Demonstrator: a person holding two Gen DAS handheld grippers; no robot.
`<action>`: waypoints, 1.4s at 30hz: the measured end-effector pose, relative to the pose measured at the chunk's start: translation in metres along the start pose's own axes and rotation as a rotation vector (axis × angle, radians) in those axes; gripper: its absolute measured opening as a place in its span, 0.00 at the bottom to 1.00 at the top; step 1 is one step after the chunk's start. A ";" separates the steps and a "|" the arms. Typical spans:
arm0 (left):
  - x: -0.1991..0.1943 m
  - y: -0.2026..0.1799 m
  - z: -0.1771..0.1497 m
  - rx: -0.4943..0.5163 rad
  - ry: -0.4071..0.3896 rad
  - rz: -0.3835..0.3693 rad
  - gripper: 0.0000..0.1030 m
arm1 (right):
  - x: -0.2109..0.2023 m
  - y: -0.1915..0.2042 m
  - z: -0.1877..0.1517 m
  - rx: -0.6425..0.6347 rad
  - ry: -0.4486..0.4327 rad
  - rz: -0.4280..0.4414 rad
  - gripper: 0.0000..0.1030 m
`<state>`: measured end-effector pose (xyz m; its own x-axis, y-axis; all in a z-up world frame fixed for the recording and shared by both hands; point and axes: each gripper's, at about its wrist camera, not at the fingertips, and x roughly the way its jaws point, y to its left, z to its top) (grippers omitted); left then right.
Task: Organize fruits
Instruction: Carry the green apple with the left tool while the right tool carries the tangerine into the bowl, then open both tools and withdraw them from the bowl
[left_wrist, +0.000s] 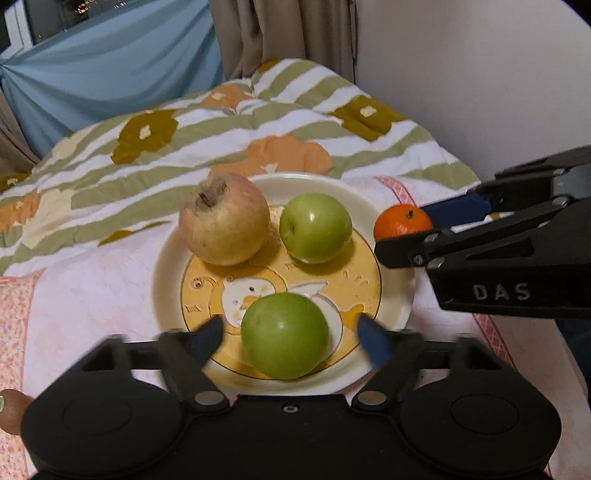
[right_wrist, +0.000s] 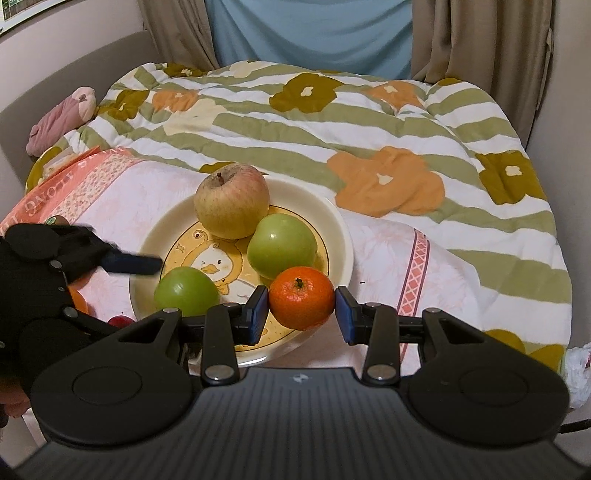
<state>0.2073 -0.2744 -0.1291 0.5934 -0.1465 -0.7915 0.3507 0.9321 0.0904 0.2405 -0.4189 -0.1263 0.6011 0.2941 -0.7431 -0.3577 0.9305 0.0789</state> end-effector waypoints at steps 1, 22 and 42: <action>-0.002 0.001 0.001 -0.007 0.000 -0.003 0.87 | -0.001 0.000 0.000 -0.002 -0.001 0.001 0.52; -0.037 0.033 -0.024 -0.106 0.025 0.047 0.88 | 0.021 0.024 0.000 -0.040 0.021 0.099 0.52; -0.054 0.034 -0.035 -0.107 -0.001 0.058 0.88 | 0.005 0.010 -0.009 0.068 -0.030 0.024 1.00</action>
<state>0.1611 -0.2235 -0.1043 0.6111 -0.0913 -0.7862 0.2359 0.9692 0.0709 0.2337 -0.4098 -0.1351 0.6148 0.3218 -0.7200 -0.3232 0.9356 0.1422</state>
